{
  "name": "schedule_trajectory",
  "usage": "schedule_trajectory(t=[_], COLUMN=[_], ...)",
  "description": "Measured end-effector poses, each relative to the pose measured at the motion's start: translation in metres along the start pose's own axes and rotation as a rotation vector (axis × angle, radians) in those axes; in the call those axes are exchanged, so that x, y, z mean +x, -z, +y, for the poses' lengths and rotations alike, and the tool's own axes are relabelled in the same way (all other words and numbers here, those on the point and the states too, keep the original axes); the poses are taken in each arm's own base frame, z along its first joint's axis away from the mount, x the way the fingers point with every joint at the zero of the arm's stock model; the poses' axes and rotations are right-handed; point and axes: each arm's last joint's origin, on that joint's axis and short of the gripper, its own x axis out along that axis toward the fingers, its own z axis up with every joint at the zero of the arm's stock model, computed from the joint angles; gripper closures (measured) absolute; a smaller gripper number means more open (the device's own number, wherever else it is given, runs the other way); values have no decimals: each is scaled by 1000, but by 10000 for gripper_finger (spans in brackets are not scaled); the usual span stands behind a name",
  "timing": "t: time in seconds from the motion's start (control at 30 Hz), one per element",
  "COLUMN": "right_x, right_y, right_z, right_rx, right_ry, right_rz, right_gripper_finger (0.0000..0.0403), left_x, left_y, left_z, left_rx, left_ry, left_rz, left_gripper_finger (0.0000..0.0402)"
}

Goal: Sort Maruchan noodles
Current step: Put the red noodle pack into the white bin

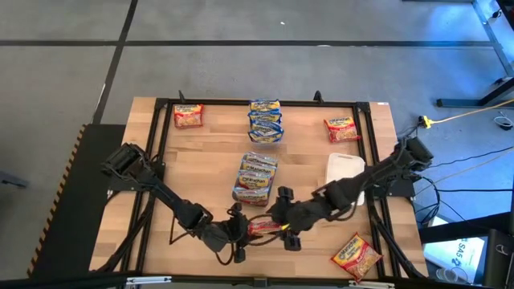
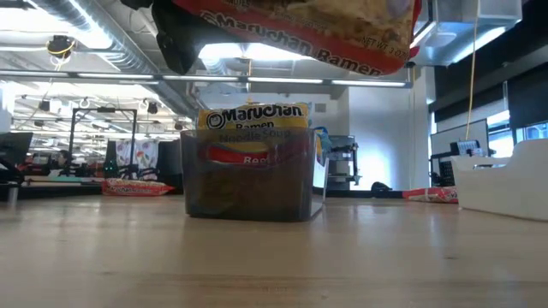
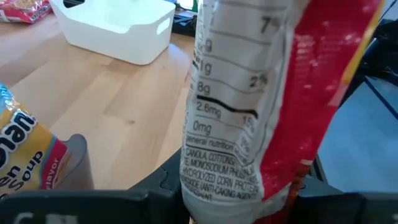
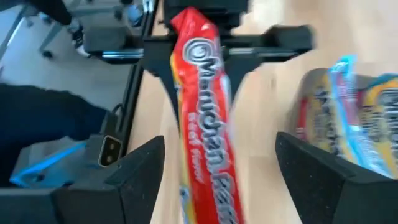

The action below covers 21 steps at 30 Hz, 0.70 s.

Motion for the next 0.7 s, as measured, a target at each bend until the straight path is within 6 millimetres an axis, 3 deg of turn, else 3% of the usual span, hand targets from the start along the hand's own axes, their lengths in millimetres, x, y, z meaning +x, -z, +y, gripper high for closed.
schedule_trajectory(t=[0.3, 0.4, 0.6, 0.7], right_x=[28, 31, 34, 34], right_y=[3, 3, 2, 1], right_z=[-5, -5, -3, -2], right_rx=[20, 13, -21, -44], right_ry=[-33, -35, -48, -50], right_rz=[75, 75, 50, 48], right_gripper_finger=[136, 181, 308, 334], left_x=[0, 0, 0, 0], left_y=[0, 0, -1, 0], left_z=[0, 0, 1, 0], left_rx=[1, 5, -1, 0], left_ry=[-1, -1, -11, -9], left_rz=[0, -1, -8, -7], left_gripper_finger=[283, 282, 271, 246])
